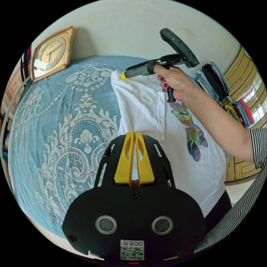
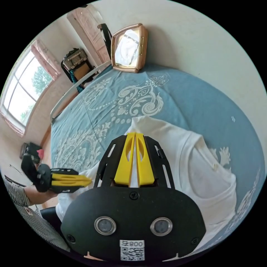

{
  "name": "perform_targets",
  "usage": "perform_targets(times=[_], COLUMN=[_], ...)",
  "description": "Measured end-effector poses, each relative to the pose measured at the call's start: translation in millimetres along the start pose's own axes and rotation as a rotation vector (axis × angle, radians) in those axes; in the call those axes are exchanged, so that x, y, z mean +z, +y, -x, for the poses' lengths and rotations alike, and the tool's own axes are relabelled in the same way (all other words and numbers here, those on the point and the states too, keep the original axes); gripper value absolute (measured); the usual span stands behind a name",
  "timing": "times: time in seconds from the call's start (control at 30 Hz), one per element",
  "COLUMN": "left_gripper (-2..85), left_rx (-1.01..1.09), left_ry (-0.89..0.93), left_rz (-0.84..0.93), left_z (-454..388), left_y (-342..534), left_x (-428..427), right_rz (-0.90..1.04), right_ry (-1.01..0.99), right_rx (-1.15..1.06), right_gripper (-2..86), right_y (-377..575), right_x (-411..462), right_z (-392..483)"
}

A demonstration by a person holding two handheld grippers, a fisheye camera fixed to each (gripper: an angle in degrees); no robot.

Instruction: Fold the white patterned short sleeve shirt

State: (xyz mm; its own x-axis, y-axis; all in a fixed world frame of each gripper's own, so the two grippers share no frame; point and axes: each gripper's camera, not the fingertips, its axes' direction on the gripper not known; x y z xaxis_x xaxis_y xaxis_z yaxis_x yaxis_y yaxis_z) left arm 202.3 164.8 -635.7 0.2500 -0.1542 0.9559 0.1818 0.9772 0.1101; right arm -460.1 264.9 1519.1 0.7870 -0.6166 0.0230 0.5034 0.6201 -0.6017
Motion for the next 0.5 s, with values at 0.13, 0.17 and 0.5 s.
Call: perform_targets(times=[0.13,0.17,0.5], left_gripper=[0.3,0.2,0.2], left_rx=[0.008,0.007,-0.012], left_ry=[-0.017,-0.015,0.006], left_rz=[-0.006,-0.007,-0.08], left_z=[0,0,5], left_y=[0,0,5], left_x=[-1,0,-12], right_rz=[0.057,0.062,-0.147], right_ry=[-0.022,-0.026,-0.065], right_rx=[0.001,0.005,0.057], right_gripper=[0.1,0.1,0.0], right_y=[-23,-24,59], right_x=[19,18,-63], right_z=[1,1,2])
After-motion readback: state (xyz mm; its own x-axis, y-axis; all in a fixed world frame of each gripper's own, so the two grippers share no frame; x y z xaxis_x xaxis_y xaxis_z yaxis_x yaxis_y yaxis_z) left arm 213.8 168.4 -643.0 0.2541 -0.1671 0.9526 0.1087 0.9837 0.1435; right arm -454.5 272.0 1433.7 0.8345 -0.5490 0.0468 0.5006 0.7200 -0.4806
